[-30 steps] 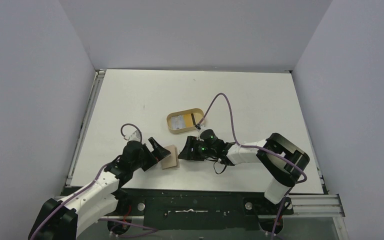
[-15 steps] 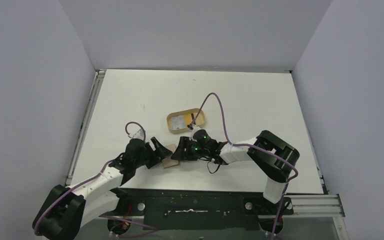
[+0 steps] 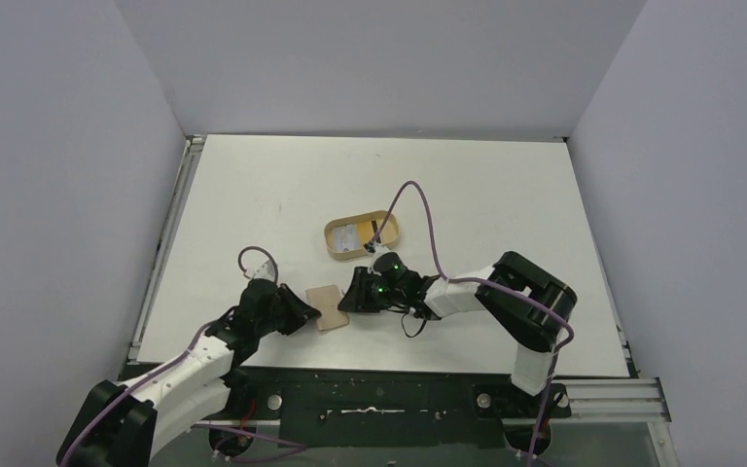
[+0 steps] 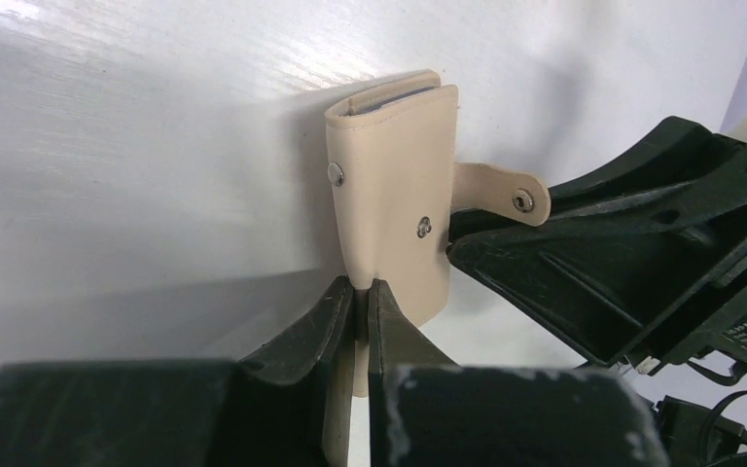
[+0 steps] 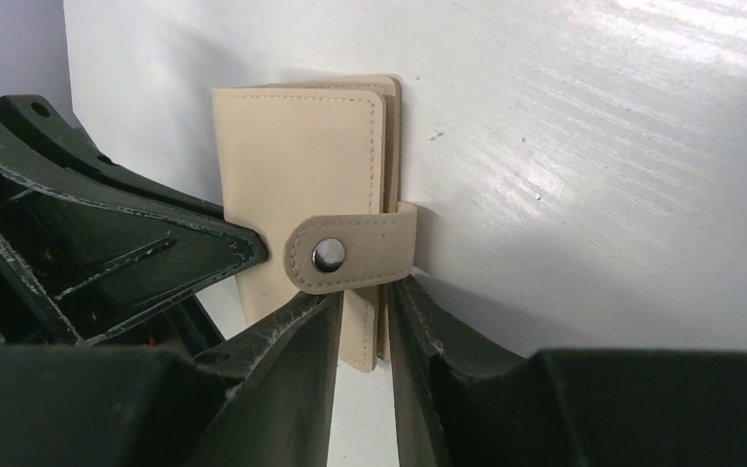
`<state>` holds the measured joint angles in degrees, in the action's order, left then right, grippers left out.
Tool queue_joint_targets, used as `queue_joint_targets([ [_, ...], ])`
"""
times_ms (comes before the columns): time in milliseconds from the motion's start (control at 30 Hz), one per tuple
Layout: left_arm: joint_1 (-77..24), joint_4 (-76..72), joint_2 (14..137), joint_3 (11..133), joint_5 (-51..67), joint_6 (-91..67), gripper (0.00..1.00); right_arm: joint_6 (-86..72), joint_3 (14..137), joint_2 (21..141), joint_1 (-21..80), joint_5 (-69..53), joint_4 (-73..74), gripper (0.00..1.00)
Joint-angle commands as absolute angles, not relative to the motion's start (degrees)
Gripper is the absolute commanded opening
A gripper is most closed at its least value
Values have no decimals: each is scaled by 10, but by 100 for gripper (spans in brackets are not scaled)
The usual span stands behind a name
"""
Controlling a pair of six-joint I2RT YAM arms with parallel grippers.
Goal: Take the credit cards out of the card holder
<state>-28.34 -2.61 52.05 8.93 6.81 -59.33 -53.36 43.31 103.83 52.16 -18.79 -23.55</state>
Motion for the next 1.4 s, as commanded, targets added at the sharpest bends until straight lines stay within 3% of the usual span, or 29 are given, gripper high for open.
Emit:
queue_joint_targets([
  [0, -284, -22, 488, 88, 71, -598, 0, -534, 448, 1042, 529, -188, -267, 25],
  [67, -283, -27, 478, 83, 71, -596, 0, -535, 447, 1042, 529, -189, -270, 25],
  [200, -283, -35, 477, 78, 74, -590, 0, -530, 440, 1026, 530, -184, -258, 42],
  [267, -283, -36, 485, 79, 75, -588, 0, -519, 436, 1006, 530, -169, -235, 45],
  [667, -282, 9, 504, 104, 63, -583, 0, -385, 483, 877, 548, -34, -41, 32],
  [1100, -282, 14, 525, 106, 65, -583, 0, -322, 623, 960, 571, -34, 91, 33],
  [1367, -282, 13, 525, 103, 68, -584, 0, -319, 633, 970, 581, -30, 100, 34],
])
